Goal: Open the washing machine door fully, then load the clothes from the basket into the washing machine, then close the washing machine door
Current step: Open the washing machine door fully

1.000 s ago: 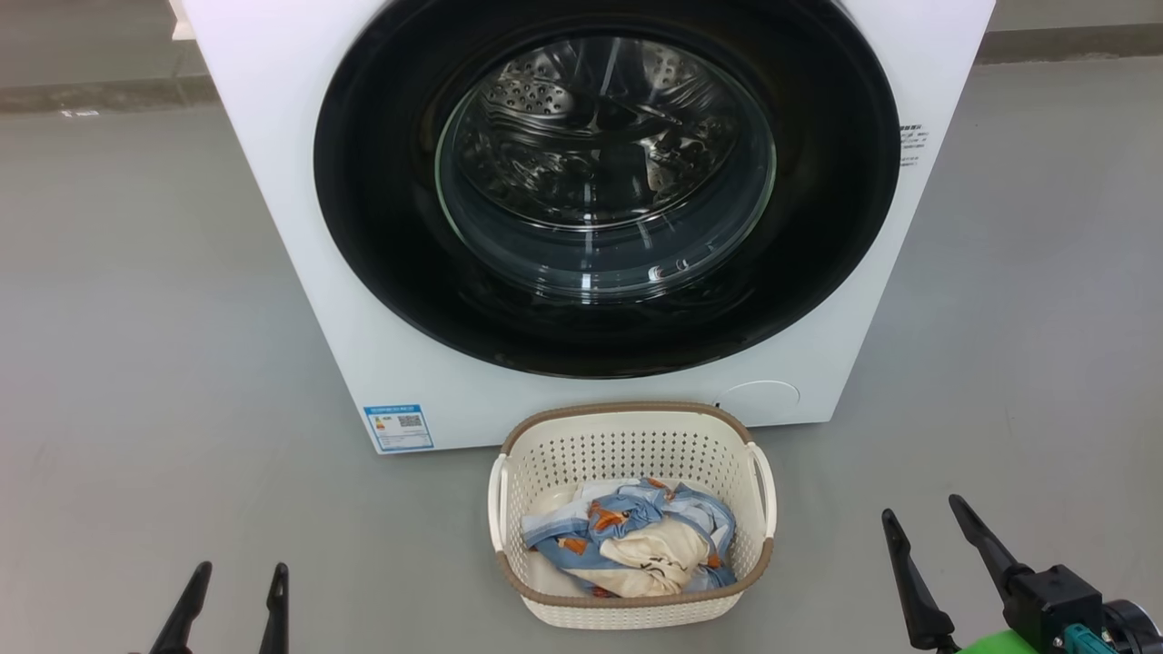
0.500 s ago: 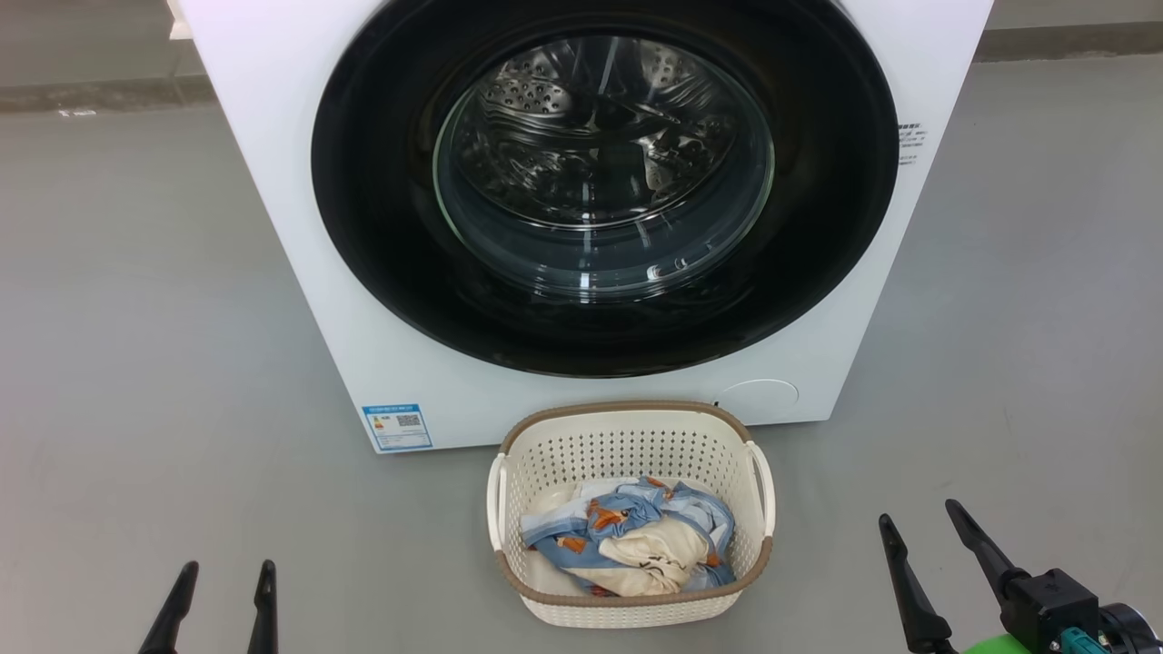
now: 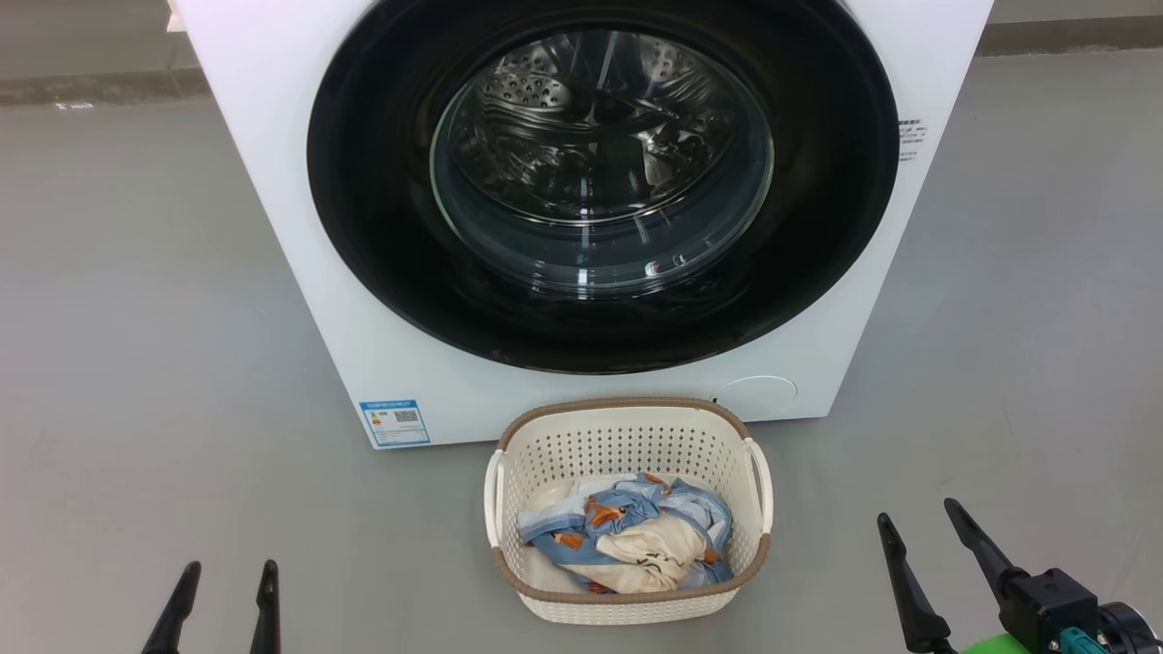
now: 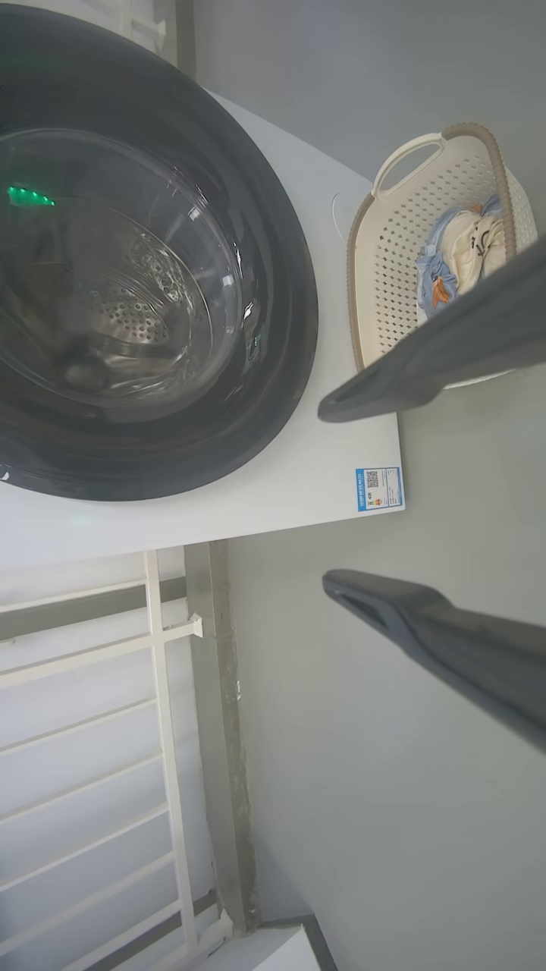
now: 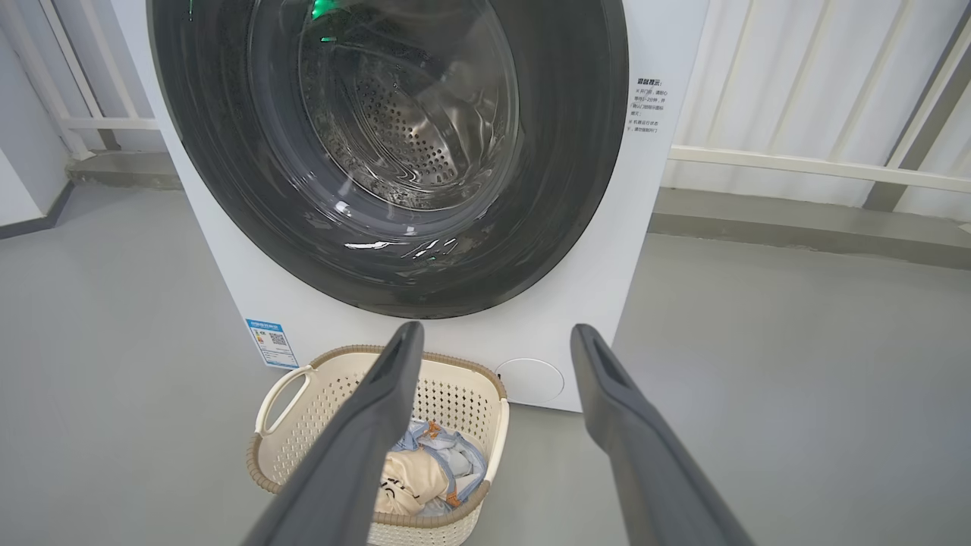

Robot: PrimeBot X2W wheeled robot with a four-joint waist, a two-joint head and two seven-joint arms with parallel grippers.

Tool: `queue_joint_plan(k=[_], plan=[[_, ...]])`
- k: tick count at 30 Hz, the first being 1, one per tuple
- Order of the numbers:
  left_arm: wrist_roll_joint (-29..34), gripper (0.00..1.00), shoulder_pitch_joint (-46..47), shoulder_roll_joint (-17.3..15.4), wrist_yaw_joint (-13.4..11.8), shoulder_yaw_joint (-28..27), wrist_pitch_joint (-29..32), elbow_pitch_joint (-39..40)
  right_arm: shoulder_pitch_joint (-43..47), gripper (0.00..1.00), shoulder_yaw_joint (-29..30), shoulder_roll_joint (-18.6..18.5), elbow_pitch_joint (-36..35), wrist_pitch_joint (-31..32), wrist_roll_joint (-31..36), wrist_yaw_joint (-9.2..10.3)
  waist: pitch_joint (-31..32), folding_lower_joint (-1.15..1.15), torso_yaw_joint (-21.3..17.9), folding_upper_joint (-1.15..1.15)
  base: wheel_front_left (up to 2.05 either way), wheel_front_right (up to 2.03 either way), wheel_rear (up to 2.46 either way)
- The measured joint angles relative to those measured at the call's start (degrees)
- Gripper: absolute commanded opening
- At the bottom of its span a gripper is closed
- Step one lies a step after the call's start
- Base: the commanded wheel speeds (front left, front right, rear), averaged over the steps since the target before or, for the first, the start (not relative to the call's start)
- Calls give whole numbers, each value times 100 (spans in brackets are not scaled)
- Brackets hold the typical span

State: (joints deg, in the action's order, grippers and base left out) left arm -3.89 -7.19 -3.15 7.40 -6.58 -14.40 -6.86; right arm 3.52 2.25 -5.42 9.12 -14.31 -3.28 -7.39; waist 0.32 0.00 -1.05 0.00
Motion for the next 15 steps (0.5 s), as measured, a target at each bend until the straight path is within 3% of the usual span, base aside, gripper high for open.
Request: queue_joint_plan(k=[6, 15], plan=[[-4, 100, 0, -2, 0, -1, -1, 2, 0, 100, -26, 13, -10, 0, 0, 0, -19, 0, -6, 0, 76, 76, -153], [-48, 100, 0, -2, 0, 8, -1, 8, -1, 100, -37, 27, -9, 0, -32, 0, -58, 0, -46, 0, 119, 119, -239]])
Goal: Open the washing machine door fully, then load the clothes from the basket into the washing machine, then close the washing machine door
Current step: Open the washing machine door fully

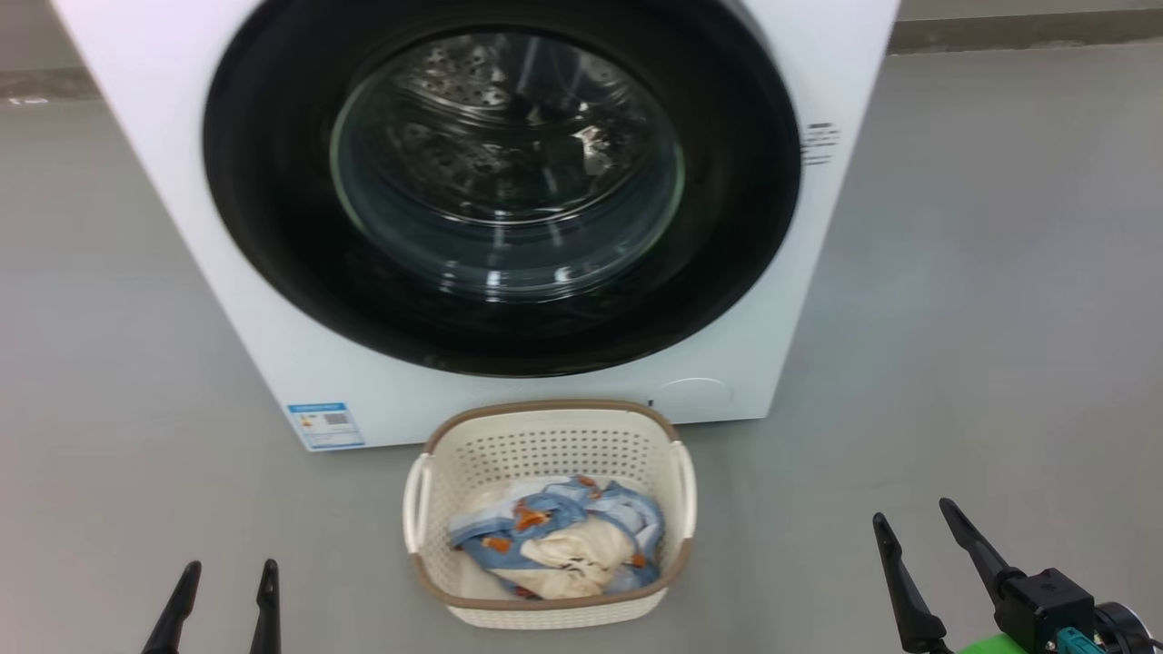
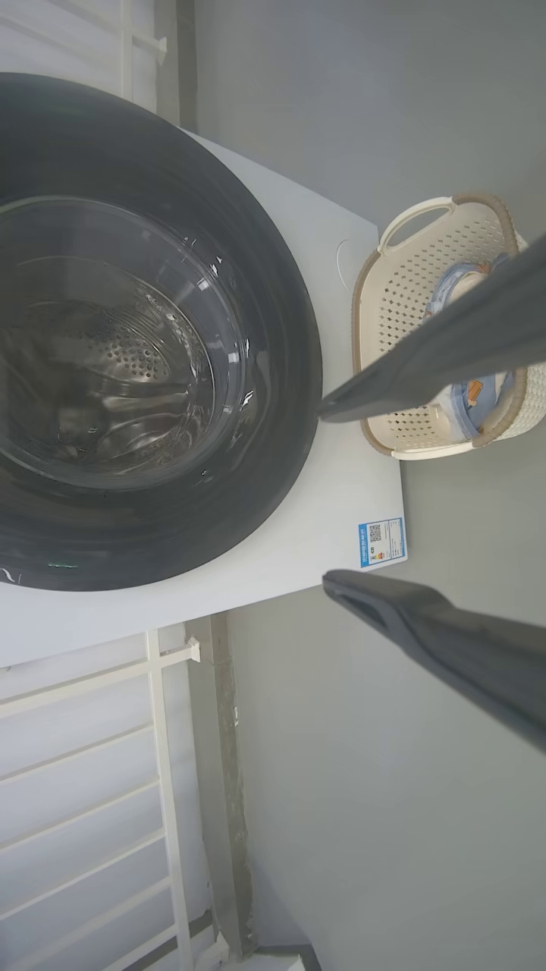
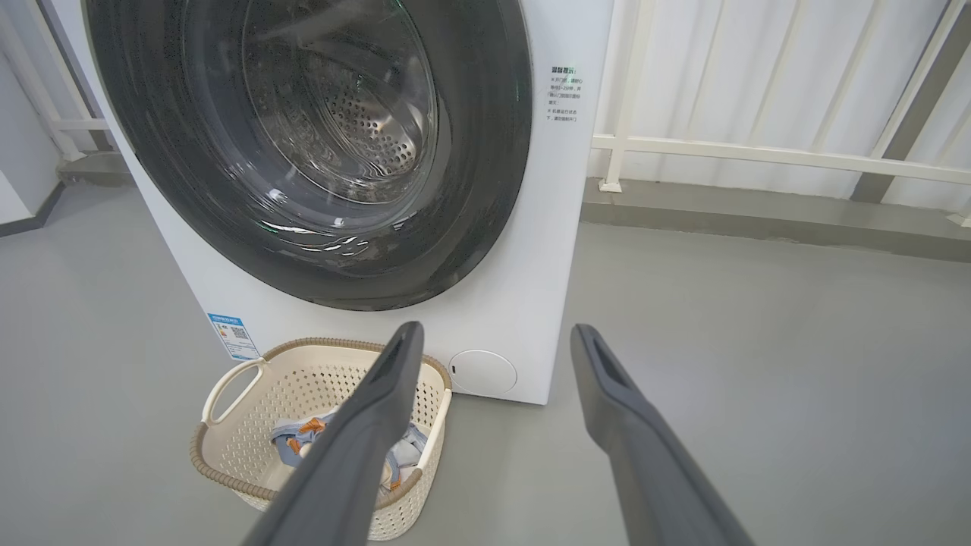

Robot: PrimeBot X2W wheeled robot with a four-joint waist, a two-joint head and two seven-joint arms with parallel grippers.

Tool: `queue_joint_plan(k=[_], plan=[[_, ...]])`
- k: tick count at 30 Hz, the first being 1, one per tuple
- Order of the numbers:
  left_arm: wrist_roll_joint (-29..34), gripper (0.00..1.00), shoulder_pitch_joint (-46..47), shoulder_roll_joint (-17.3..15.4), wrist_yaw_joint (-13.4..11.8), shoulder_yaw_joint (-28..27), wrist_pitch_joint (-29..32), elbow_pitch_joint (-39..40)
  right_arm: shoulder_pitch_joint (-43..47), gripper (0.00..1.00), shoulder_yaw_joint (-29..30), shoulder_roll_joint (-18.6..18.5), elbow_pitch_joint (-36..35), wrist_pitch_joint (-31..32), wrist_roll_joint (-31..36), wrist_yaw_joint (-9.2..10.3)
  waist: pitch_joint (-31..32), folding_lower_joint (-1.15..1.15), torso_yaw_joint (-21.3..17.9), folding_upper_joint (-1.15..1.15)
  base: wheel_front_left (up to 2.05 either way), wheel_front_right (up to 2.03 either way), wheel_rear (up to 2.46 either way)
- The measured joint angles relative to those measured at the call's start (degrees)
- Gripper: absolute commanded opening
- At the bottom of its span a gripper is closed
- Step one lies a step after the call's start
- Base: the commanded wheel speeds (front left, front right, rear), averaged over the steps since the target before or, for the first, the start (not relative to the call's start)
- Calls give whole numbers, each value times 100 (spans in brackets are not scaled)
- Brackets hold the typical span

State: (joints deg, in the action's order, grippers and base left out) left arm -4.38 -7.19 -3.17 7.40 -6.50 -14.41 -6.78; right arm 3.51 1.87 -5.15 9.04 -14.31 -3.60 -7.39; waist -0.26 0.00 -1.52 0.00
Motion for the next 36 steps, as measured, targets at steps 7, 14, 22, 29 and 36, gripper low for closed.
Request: queue_joint_plan(k=[7, 14, 22, 29, 36], plan=[[-92, 100, 5, 2, 0, 25, -7, 10, -1, 100, 3, -1, 3, 0, 0, 0, -2, 0, -17, 0, 112, 110, -223], [-92, 100, 5, 3, 0, 32, -7, -2, -1, 100, 0, 0, 3, 0, -1, 0, 2, 0, -13, 0, 63, 63, -126], [-92, 100, 6, 1, 0, 32, -7, -31, -2, 100, -16, 7, -4, 0, -9, -1, 25, 0, 7, 0, 11, 11, -21], [-92, 100, 6, 1, 0, 32, -7, -43, -2, 100, -54, 7, -19, 0, -35, -1, 51, 0, 10, 0, 0, 0, 0], [-92, 100, 5, 2, 0, 32, -7, -78, -2, 0, -240, -14, -15, 0, -327, 0, 84, 0, 10, 0, 0, 0, 0]])
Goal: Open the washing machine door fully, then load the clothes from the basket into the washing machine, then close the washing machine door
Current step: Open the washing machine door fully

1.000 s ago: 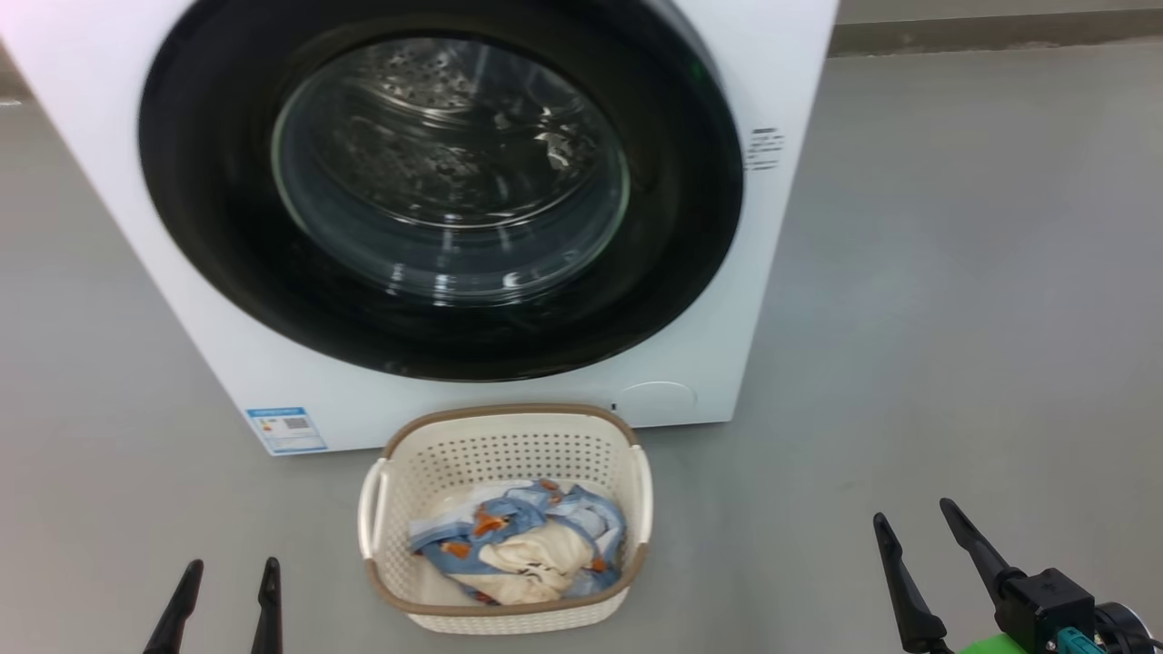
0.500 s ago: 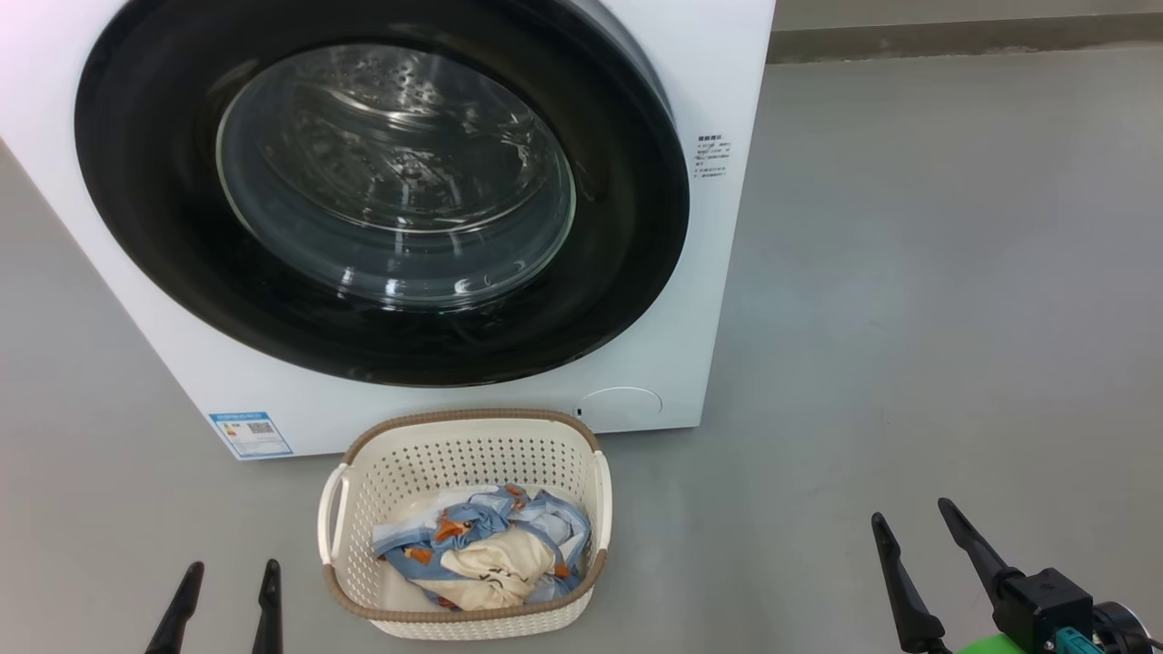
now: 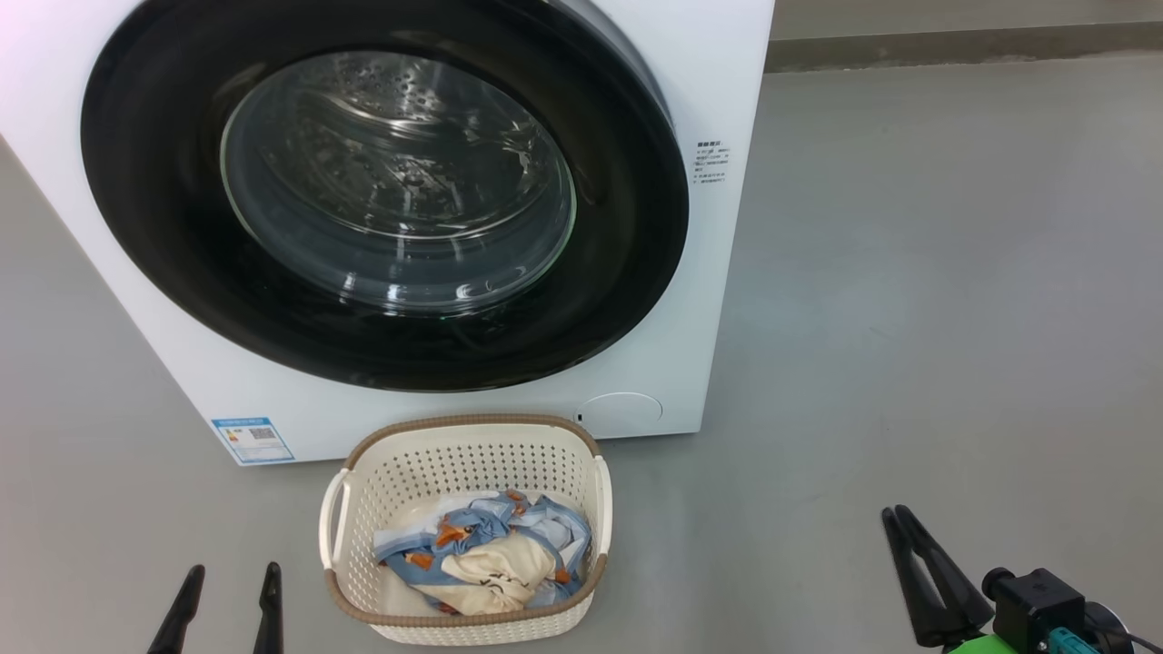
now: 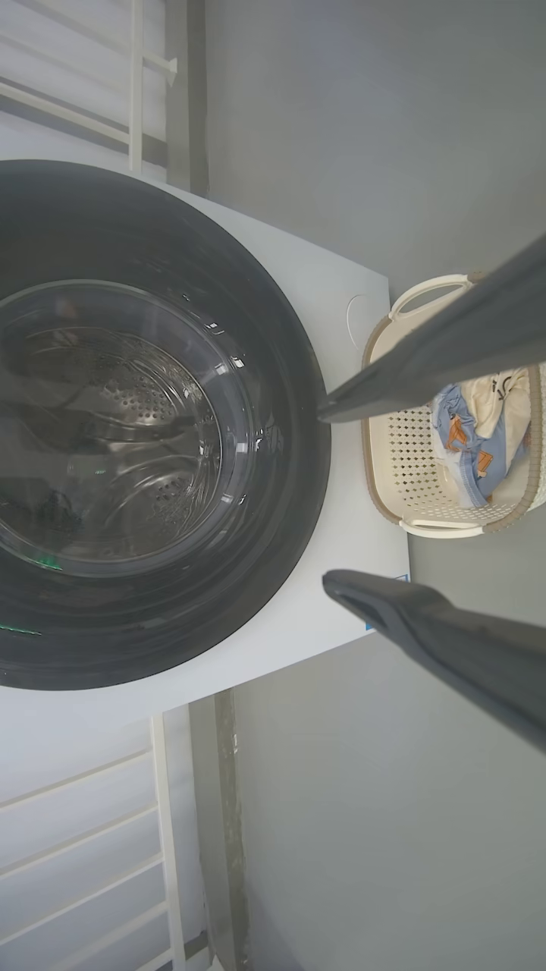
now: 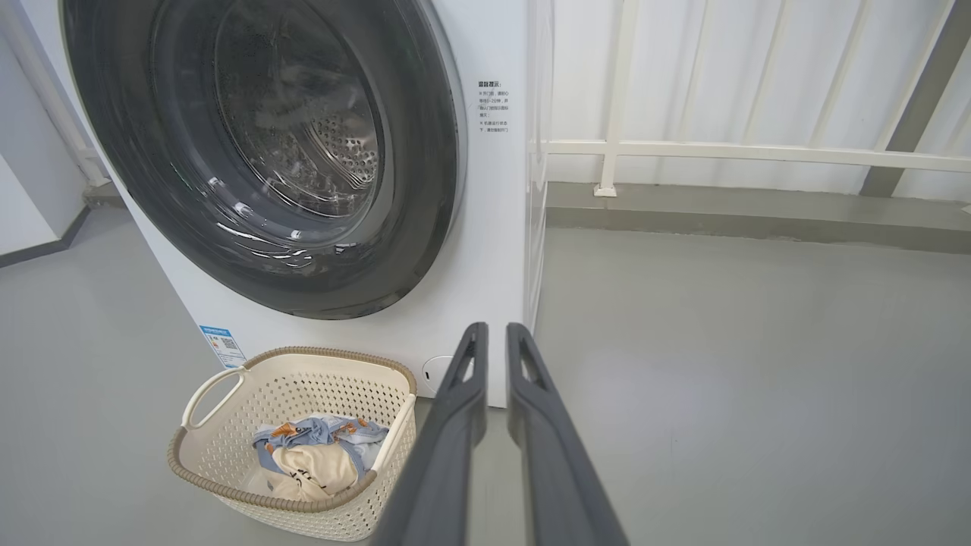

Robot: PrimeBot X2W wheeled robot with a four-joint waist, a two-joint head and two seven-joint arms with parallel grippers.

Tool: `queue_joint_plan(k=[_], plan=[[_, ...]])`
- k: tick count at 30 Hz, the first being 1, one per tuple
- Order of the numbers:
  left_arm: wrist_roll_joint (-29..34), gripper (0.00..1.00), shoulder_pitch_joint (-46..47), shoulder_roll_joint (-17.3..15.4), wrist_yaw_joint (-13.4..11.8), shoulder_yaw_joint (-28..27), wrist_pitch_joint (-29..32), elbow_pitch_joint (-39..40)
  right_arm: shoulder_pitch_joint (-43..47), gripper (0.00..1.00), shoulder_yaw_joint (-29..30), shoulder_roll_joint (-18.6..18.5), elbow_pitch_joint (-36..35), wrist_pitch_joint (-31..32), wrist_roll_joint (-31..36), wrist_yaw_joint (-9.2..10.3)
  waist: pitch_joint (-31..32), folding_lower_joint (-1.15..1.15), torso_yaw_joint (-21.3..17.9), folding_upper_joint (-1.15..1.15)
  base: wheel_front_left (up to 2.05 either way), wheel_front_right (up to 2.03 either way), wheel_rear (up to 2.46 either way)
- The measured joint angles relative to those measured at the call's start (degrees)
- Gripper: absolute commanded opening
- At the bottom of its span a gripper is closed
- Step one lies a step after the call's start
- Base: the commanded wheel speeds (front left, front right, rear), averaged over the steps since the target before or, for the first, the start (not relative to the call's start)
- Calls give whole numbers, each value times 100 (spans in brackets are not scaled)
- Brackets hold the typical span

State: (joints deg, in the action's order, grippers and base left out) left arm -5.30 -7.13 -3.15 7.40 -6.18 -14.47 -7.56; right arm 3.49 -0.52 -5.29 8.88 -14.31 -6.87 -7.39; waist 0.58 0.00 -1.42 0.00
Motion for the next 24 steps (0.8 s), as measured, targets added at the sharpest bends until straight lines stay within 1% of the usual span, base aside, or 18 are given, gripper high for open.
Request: queue_joint_plan(k=[4, 10, 17, 21, 24], plan=[[0, 100, 0, 1, 0, 0, 0, -1, 1, 0, -1, -3, -21, 0, -108, 0, 15, 0, -8, 0, 0, 0, 0], [0, 100, -5, 3, 0, 1, 0, -1, 3, 0, 96, 162, -121, 0, -968, 0, 19, 0, -32, 0, 0, 0, 0], [-8, 100, -18, 4, 0, 5, 0, 1, 4, 0, 220, 264, -133, 0, -2668, 0, -26, 0, -48, 0, 0, 0, 0], [-16, 100, -21, 3, 0, 4, 0, 5, 2, 0, 497, 285, -66, 0, -4384, 0, -68, 0, -56, 0, 0, 0, 0], [-18, 100, -23, 0, 0, 41, 0, 5, -2, 0, 587, 282, -8, -1, -5473, 0, -94, 0, -45, 0, 0, 0, 0]])
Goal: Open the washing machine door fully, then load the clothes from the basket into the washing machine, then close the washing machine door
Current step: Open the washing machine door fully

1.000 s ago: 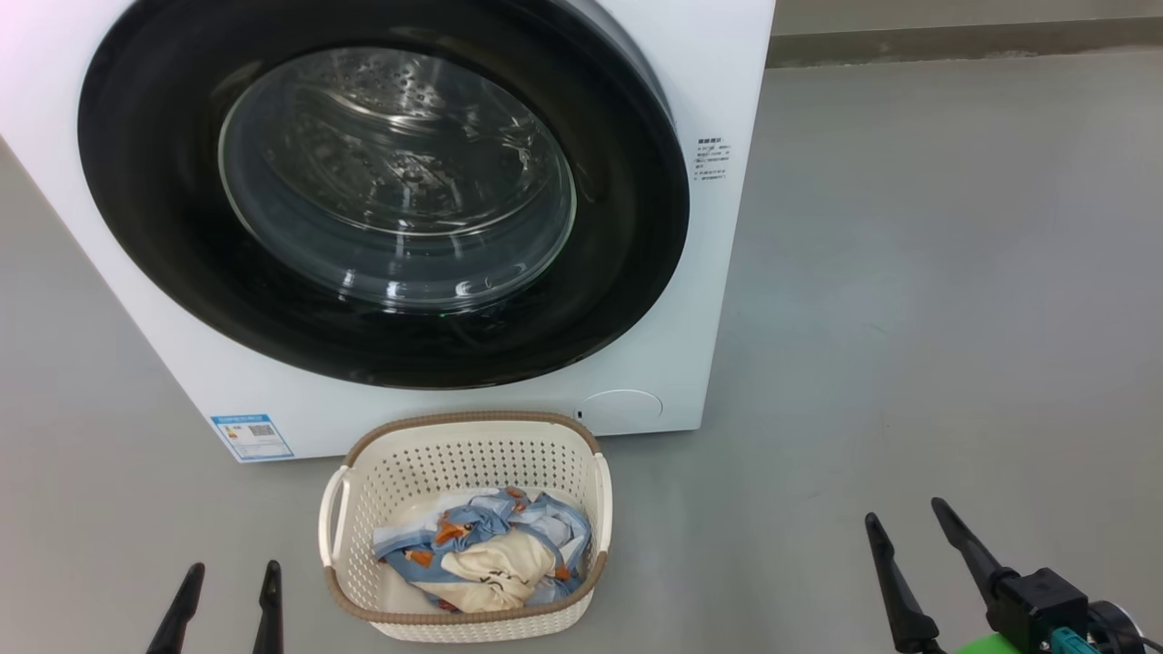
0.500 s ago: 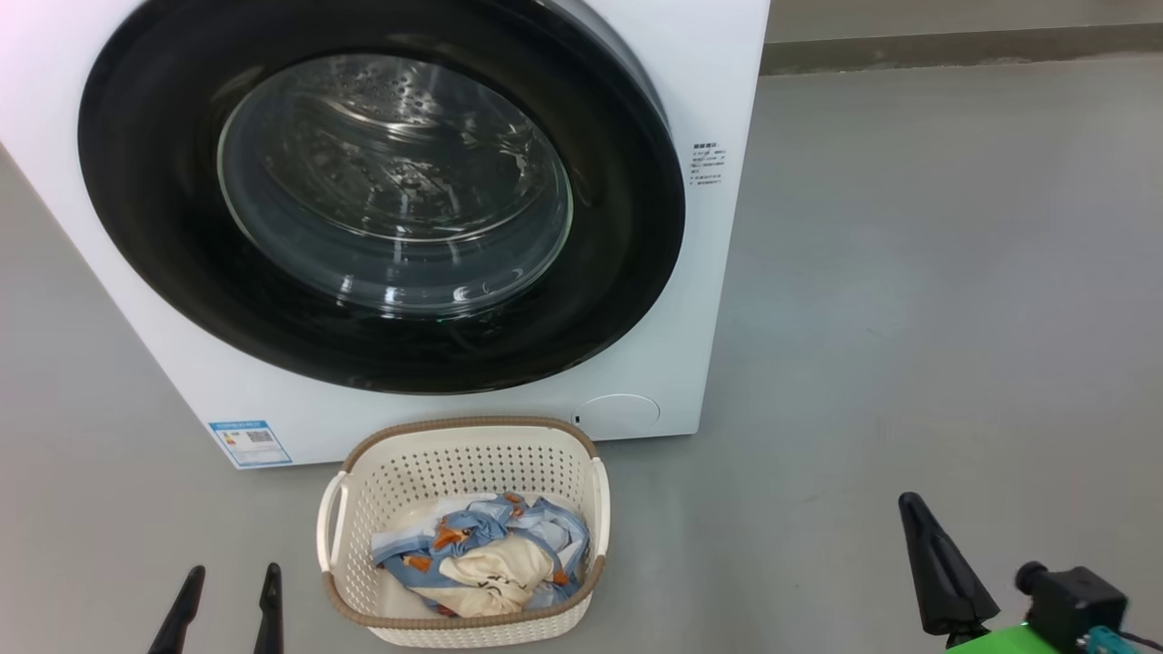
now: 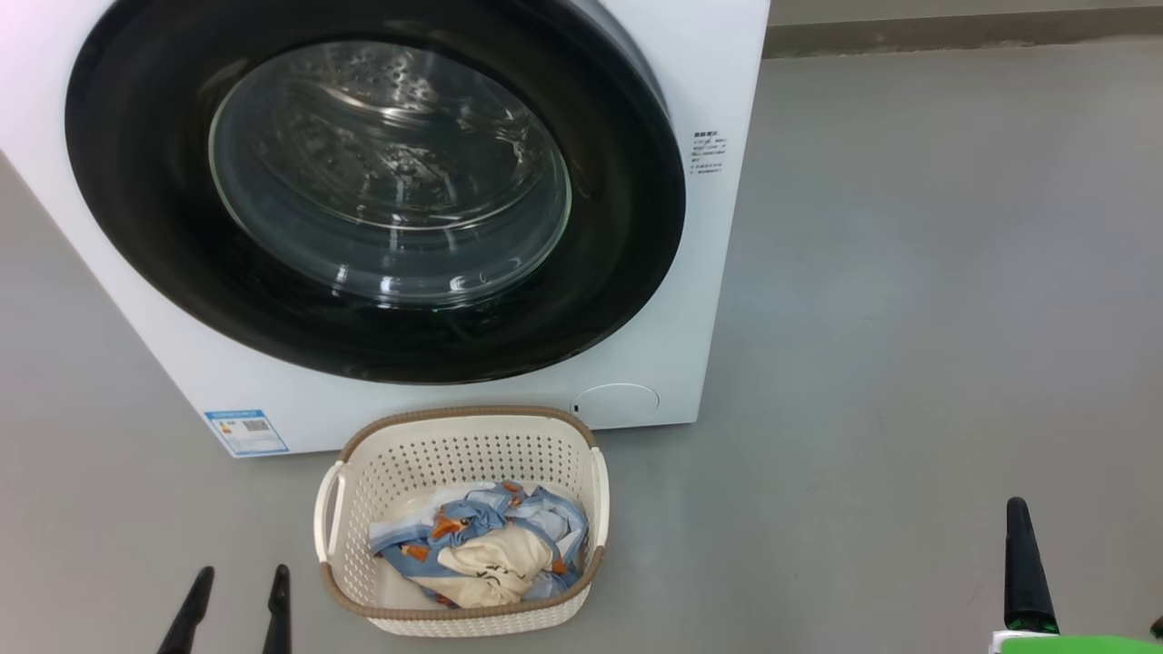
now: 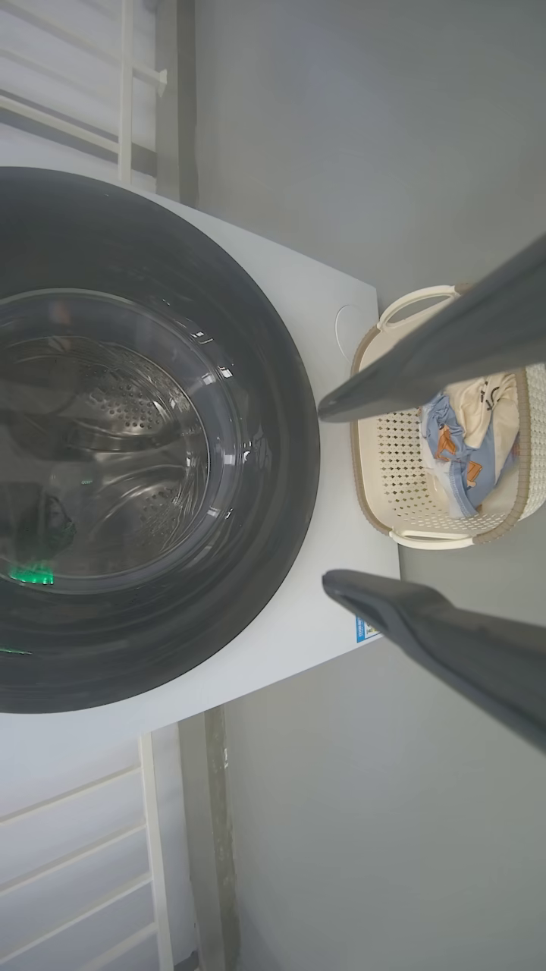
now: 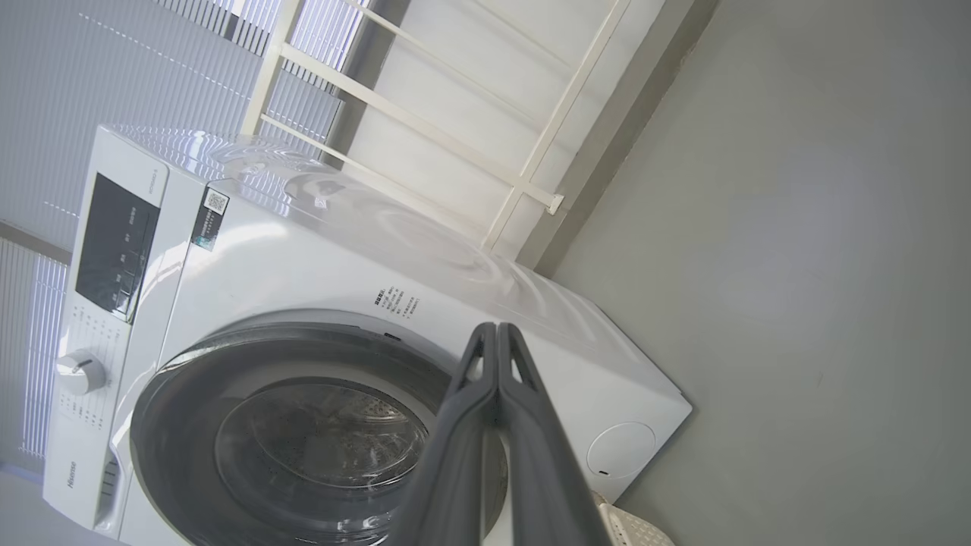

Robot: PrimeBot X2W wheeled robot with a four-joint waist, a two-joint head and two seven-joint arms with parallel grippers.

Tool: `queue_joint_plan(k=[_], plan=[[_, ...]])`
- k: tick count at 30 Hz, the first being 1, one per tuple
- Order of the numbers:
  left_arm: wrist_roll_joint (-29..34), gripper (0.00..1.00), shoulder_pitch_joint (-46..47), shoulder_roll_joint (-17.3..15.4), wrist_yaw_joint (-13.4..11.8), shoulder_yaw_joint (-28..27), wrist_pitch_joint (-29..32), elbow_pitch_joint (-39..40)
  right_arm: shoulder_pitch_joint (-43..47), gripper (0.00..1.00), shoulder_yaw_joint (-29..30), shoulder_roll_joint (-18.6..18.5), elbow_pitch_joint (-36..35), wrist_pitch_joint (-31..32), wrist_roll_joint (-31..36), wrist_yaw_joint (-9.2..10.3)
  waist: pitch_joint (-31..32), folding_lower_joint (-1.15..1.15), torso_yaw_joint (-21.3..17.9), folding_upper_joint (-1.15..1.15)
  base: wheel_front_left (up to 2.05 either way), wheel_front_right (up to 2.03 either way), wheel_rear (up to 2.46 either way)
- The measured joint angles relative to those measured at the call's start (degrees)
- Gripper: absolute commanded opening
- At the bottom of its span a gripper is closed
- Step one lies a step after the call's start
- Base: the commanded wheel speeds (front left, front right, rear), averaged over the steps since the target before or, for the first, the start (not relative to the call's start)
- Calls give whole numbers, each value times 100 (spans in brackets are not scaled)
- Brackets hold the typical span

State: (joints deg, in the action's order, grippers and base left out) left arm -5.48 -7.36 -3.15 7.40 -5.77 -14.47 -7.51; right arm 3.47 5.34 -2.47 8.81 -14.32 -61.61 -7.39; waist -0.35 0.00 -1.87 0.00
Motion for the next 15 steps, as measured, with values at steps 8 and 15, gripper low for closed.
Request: queue_joint_plan(k=[8, 15], plan=[[-53, 100, 1, -51, 0, 204, 0, 1, -217, 0, 142, -480, 230, -42, -2294, 0, -144, 0, 92, 0, 0, 0, 0], [-225, 100, 34, -92, 0, 346, 0, 14, -556, 0, 735, -840, 454, 219, -3075, 0, -395, 0, 188, 0, 0, 0, 0]])
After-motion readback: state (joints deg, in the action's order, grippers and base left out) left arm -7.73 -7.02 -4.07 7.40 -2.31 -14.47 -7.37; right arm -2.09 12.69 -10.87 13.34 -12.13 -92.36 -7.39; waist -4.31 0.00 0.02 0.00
